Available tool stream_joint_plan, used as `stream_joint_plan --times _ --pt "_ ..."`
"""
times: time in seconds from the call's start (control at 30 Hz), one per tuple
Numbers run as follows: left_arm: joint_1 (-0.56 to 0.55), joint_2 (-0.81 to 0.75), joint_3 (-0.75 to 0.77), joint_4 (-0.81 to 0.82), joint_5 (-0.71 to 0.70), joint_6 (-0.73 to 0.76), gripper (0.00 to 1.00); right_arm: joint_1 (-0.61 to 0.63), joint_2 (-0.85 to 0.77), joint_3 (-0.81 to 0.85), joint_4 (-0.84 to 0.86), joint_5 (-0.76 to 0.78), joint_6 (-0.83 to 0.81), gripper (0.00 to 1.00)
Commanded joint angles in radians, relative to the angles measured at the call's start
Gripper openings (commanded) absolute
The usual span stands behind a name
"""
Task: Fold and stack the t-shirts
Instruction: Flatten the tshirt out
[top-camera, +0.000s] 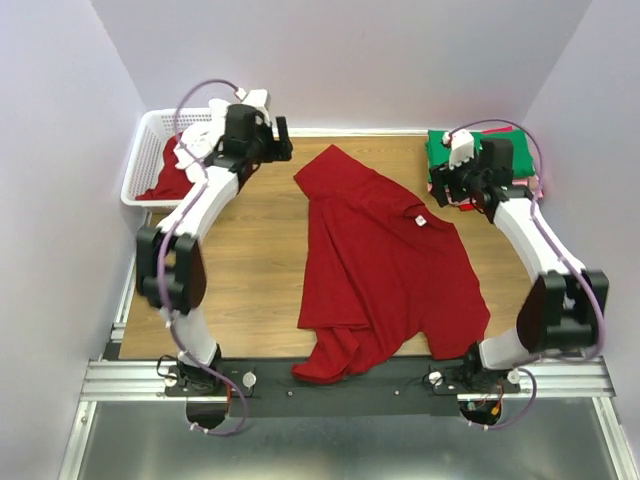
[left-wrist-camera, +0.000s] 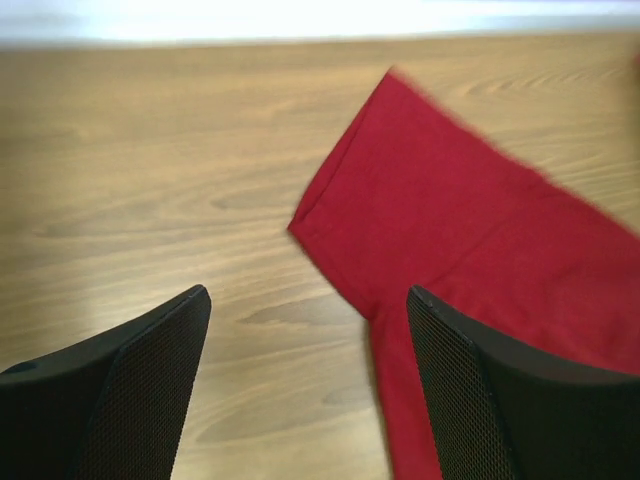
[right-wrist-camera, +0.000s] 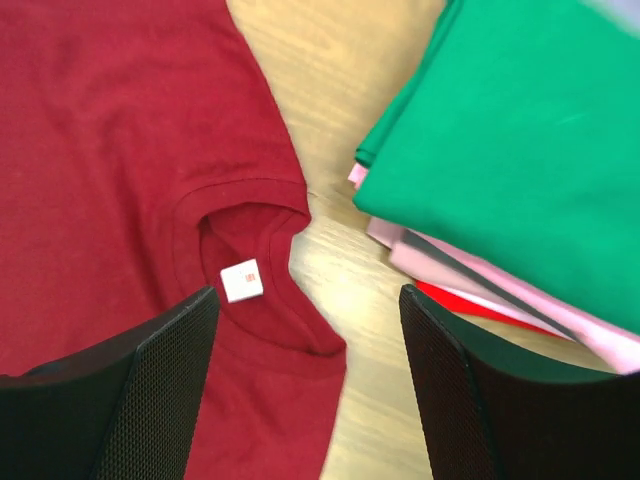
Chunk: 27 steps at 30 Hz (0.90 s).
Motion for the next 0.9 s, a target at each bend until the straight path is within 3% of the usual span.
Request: stream_joint_plan --times 0.0,0.07,0.1,0.13,0.17,0.27,0.33,0.43,0.5,0.63,0.87 --pt "0.004 -0.279 -0.116 -0.051 0.09 0.032 0.86 -0.005 -0.159 -0.068 -0.107 0.002 -0.05 0.79" --pt "0.004 -0.408 -0.336 -0.041 0.217 -0.026 0.86 -0.005 -0.219 -0.127 -0.197 0.022 -0.062 0.79" --pt "0.002 -0.452 -0.337 -0.041 0.218 -0.06 0.86 -0.005 -0.219 -0.149 -0.22 0.039 -0.065 0.79" --pt "-0.002 -0.497 -0.506 -0.007 0.306 -0.104 0.85 -0.007 -0.252 -0.173 -0.237 0.058 -0.067 0.79" --pt "-0.01 -0.567 -0.582 0.001 0.345 -0.156 0.84 -0.008 -0.271 -0.224 -0.268 0.072 -0.077 0.79" --pt "-0.086 -0.682 -0.805 -0.019 0.382 -0.238 0.83 -0.015 -0.323 -0.289 -0.298 0.126 -0.088 0.79" --pt "-0.199 -0.733 -0.924 -0.019 0.354 -0.293 0.82 -0.022 -0.342 -0.335 -0.3 0.141 -0.085 0.79" --pt "-0.327 -0.784 -0.983 -0.092 0.229 -0.384 0.81 -0.027 -0.337 -0.349 -0.289 0.132 -0.039 0.79" --pt "-0.356 -0.795 -0.983 -0.151 0.094 -0.428 0.81 -0.028 -0.328 -0.35 -0.273 0.065 0.004 0.79" --pt "-0.389 -0.757 -0.934 -0.302 -0.043 -0.45 0.76 -0.062 -0.311 -0.347 -0.246 0.011 0.025 0.79" --pt "-0.442 -0.626 -0.896 -0.327 -0.014 -0.43 0.65 -0.079 -0.323 -0.359 -0.228 -0.032 0.03 0.8"
